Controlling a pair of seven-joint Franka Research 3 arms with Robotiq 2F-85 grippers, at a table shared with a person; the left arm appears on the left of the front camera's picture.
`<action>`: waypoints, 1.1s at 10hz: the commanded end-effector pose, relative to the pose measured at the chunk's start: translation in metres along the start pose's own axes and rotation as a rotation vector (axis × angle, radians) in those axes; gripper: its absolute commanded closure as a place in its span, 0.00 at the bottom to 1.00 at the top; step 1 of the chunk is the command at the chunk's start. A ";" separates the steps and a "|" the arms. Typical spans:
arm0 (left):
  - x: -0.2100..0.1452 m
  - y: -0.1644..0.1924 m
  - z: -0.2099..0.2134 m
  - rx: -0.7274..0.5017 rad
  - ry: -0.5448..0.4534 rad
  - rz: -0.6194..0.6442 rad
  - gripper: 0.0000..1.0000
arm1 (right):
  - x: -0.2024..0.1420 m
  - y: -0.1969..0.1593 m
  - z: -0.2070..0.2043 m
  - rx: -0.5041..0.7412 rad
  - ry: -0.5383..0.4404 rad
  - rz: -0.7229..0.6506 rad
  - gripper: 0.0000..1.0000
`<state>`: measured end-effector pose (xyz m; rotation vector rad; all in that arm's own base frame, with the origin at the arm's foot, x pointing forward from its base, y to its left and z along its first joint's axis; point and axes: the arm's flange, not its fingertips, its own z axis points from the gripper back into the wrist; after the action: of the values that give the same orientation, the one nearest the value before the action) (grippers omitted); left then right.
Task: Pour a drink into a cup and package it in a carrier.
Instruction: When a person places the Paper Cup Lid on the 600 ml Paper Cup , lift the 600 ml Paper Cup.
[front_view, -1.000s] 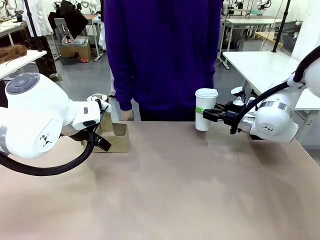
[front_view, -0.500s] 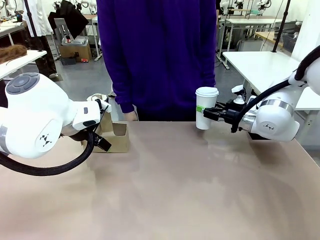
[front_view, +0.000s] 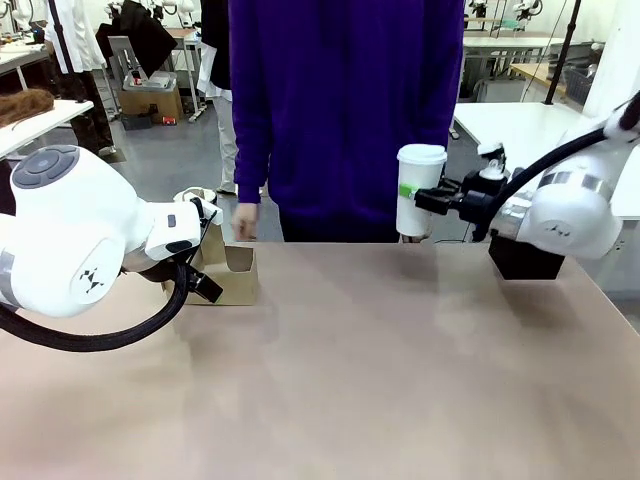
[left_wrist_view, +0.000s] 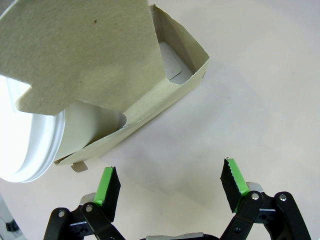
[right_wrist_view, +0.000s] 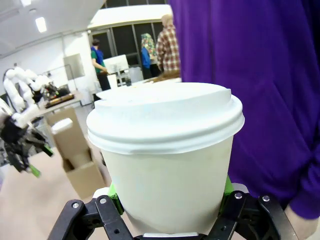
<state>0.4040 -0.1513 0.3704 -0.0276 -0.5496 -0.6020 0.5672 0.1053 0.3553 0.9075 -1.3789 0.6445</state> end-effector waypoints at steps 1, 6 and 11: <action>0.000 0.000 0.000 -0.001 -0.001 0.001 0.00 | 0.055 0.034 0.021 0.018 0.006 -0.035 0.20; 0.000 0.000 0.000 -0.001 -0.001 0.001 0.00 | 0.126 0.110 0.064 0.039 -0.024 0.039 0.20; 0.000 0.000 0.000 -0.001 -0.001 0.001 0.00 | 0.126 0.102 0.056 0.041 -0.044 0.058 0.20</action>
<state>0.4040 -0.1516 0.3706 -0.0276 -0.5501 -0.6026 0.4606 0.0938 0.4860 0.9081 -1.4234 0.7030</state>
